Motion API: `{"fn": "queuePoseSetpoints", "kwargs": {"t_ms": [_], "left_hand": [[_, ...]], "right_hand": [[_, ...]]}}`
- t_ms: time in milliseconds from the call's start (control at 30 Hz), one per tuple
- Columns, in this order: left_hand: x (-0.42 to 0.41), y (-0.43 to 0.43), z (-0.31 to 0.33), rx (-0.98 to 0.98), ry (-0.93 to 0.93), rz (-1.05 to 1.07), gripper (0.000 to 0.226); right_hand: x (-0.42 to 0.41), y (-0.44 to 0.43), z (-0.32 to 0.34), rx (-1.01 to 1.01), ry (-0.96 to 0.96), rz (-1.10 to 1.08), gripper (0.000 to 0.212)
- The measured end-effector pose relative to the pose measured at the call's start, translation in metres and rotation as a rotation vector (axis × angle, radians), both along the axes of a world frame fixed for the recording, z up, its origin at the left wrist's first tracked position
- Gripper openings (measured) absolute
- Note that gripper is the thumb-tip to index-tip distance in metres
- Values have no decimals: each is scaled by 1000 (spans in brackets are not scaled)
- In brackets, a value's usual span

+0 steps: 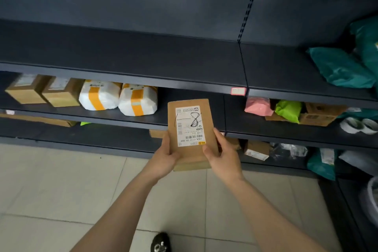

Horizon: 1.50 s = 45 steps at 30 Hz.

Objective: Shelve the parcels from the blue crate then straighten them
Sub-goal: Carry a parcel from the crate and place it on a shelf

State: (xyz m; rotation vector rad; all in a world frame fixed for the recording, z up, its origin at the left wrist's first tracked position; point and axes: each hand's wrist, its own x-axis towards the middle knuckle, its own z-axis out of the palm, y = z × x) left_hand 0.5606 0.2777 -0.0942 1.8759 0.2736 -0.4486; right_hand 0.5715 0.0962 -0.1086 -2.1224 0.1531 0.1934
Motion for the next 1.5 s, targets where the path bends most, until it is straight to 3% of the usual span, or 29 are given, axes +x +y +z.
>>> {"fn": "queuePoseSetpoints", "kwargs": {"t_ms": [233, 567, 667, 767, 1000, 1200, 1333, 1500], "left_hand": [[81, 42, -65, -33, 5, -96, 107], [209, 81, -179, 234, -122, -110, 124], [242, 86, -207, 301, -153, -102, 119], [269, 83, -225, 493, -254, -88, 98], [298, 76, -244, 950, -436, -78, 74], [311, 78, -241, 1250, -390, -142, 72], [303, 81, -230, 1336, -346, -211, 84], [270, 76, -208, 1371, -309, -323, 83]], "right_hand": [[77, 39, -69, 34, -10, -25, 65], [195, 84, -163, -50, -95, 22, 65], [229, 92, -186, -59, -111, 50, 66], [257, 96, -205, -92, -117, 130, 69], [296, 100, -232, -429, -290, 252, 70], [319, 108, -229, -639, -319, 318, 70], [312, 103, -219, -691, -238, 321, 79], [273, 84, -199, -831, -196, 345, 78]]}}
